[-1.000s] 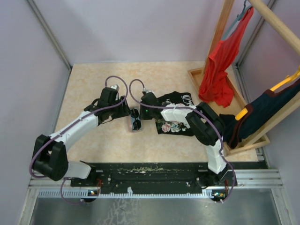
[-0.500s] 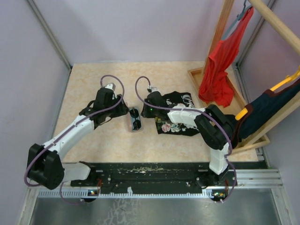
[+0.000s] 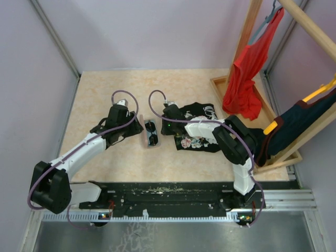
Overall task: Organize the sunglasses
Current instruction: Close the sunglasses case at the center of the board.
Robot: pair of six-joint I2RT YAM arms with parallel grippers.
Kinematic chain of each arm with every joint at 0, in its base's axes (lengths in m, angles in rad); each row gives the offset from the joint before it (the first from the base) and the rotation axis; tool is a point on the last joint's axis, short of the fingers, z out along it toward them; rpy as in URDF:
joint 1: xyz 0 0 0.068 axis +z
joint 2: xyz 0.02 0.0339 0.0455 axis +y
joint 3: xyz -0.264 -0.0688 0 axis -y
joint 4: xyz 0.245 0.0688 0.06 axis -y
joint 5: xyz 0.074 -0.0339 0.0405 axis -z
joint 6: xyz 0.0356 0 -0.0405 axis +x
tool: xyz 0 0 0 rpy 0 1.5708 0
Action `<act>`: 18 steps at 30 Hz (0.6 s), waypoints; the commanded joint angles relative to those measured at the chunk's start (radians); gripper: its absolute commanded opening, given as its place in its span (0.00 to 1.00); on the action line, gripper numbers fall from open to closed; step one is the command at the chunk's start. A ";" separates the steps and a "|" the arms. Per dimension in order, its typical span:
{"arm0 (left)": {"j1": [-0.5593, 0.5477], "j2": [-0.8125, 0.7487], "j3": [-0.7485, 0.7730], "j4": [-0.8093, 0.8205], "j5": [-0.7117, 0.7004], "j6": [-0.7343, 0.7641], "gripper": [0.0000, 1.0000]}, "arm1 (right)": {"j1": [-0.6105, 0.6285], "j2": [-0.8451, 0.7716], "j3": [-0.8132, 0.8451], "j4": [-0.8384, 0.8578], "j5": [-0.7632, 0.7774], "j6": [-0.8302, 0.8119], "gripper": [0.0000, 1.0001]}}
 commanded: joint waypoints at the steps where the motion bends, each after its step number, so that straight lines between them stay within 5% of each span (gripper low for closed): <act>1: 0.008 0.005 -0.014 0.038 0.010 -0.018 0.54 | -0.003 0.021 0.054 0.013 -0.019 -0.022 0.17; 7: 0.008 0.004 -0.019 0.003 -0.072 -0.024 0.43 | -0.003 0.044 0.069 0.021 -0.054 -0.022 0.16; 18: 0.008 0.104 0.013 -0.001 -0.041 -0.011 0.39 | -0.003 0.058 0.063 0.040 -0.121 -0.009 0.14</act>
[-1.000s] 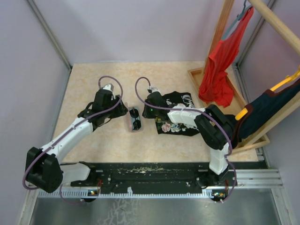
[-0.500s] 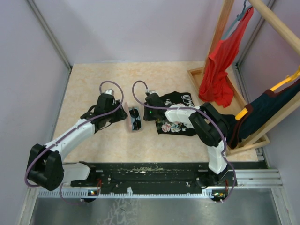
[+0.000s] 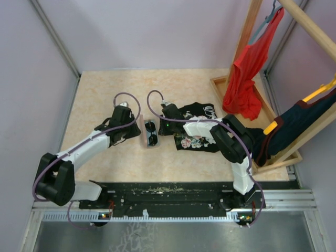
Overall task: Organize the sunglasses
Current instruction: Close the sunglasses case at the center of the board.
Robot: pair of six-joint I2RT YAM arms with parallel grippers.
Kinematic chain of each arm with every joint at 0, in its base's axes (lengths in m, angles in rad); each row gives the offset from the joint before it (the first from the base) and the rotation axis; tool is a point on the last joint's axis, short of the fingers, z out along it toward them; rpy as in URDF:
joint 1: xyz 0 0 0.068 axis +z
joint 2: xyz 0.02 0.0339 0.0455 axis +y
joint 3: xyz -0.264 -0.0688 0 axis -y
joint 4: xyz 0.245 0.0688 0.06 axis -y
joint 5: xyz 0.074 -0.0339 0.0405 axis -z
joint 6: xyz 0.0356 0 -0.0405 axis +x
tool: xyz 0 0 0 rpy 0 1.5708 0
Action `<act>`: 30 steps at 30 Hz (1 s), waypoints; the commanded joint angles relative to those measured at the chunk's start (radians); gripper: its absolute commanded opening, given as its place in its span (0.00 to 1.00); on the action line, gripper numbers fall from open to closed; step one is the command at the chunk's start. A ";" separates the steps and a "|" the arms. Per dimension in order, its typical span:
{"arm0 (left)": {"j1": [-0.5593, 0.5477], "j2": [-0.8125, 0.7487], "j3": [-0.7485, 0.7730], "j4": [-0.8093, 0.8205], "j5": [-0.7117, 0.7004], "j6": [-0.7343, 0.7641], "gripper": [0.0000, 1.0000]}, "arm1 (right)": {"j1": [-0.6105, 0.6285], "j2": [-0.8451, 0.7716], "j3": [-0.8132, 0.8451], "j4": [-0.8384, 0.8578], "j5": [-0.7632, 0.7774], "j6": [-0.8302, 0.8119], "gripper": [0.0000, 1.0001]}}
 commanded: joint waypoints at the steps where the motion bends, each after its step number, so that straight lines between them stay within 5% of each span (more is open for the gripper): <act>1: 0.009 0.043 0.030 -0.002 0.010 0.003 0.39 | -0.003 0.013 0.030 0.034 -0.039 -0.002 0.14; 30: -0.015 0.082 0.048 0.050 0.108 0.006 0.37 | -0.001 0.000 0.017 0.082 -0.129 0.019 0.13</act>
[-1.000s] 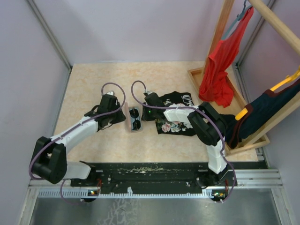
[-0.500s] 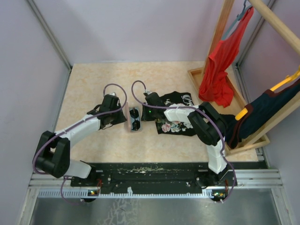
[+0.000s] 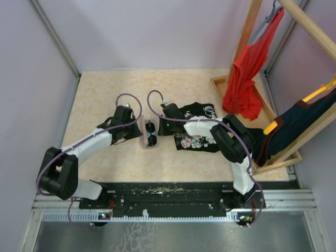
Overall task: Organize the sunglasses
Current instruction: Close the sunglasses case at the center of the board.
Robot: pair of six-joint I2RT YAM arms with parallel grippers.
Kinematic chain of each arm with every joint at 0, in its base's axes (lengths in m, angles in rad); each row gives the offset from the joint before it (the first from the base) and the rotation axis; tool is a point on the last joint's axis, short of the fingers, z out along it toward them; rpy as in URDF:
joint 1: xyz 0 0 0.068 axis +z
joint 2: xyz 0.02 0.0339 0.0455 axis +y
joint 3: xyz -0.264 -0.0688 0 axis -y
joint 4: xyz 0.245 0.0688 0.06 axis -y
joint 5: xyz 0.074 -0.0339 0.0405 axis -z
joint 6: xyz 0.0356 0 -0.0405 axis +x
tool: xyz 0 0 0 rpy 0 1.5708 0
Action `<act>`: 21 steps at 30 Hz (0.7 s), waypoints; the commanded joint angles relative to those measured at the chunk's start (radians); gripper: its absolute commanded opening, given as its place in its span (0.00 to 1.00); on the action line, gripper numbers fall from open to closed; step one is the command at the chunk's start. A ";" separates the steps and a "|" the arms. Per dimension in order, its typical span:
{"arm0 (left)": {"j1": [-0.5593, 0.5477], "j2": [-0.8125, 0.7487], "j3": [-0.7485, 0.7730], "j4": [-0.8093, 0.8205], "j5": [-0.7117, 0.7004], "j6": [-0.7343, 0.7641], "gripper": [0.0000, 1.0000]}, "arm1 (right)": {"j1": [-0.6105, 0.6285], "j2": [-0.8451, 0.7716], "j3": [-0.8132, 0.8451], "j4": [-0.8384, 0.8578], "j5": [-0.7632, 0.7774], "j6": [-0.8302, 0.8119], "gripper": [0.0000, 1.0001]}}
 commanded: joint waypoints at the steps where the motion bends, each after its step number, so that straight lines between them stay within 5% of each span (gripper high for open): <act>1: -0.021 0.011 0.040 0.050 0.057 0.001 0.36 | 0.005 0.000 0.019 0.079 -0.058 0.018 0.13; 21: -0.047 0.128 0.091 0.078 0.085 0.008 0.36 | 0.018 0.020 0.020 0.087 -0.083 0.024 0.13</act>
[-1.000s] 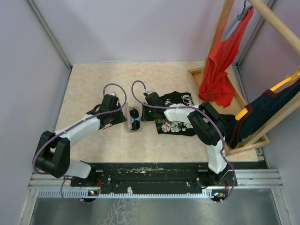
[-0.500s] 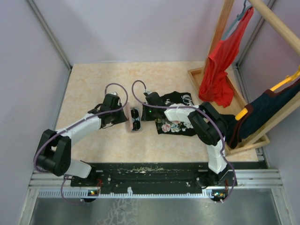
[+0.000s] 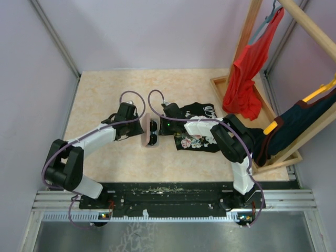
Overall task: Organize the sunglasses
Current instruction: Close the sunglasses case at the center of the board, then reset both arms
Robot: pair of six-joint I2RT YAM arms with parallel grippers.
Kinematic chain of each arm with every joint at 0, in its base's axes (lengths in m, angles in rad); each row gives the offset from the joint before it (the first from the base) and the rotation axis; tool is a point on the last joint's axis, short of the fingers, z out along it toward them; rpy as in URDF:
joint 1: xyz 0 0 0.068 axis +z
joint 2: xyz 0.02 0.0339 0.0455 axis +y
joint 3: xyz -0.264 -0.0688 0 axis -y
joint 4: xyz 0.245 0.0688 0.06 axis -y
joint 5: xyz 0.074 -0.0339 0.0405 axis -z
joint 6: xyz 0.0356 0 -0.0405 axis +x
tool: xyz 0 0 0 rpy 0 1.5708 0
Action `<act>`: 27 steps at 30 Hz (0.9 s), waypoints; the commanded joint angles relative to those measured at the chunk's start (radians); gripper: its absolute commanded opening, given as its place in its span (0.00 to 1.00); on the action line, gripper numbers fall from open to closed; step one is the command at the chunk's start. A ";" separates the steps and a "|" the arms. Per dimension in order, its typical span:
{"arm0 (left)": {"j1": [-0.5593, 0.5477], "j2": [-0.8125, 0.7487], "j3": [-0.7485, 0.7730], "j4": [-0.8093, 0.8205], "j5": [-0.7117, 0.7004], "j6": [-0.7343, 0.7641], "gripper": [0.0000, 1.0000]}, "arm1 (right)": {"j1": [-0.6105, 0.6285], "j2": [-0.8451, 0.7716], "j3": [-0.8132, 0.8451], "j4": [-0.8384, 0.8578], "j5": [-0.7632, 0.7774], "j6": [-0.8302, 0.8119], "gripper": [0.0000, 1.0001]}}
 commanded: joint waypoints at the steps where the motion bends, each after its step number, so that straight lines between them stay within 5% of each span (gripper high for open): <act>1: -0.038 0.039 0.029 0.066 0.085 -0.011 0.36 | 0.025 0.019 0.022 0.089 -0.082 0.024 0.13; 17: -0.044 0.036 0.026 0.055 0.070 -0.008 0.36 | 0.028 0.021 0.026 0.074 -0.063 0.022 0.12; 27: -0.043 -0.119 0.033 -0.001 -0.013 0.022 0.40 | 0.021 -0.122 -0.053 0.076 0.071 -0.010 0.13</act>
